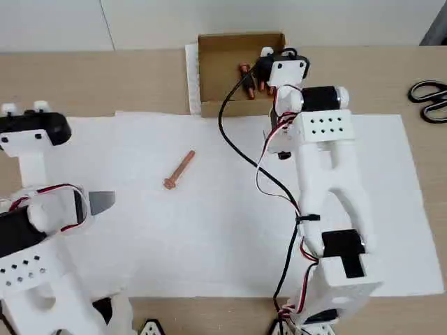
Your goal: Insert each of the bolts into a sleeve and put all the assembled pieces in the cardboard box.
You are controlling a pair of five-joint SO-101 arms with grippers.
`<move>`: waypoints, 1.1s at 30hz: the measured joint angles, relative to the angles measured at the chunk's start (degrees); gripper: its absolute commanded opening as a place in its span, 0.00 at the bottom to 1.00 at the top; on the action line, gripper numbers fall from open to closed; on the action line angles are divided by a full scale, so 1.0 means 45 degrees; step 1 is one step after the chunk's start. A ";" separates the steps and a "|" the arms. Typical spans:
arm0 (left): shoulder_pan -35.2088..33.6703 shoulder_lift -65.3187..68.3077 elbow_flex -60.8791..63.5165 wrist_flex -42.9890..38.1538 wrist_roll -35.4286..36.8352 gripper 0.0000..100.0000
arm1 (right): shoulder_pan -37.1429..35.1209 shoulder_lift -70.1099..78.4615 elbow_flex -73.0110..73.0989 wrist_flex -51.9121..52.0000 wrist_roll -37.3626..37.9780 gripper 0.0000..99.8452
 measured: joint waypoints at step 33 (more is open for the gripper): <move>-0.0899 -0.4689 0.0371 0.0000 0.1192 0.33 | -0.0703 0.0391 0.5216 -0.5744 -0.0527 0.06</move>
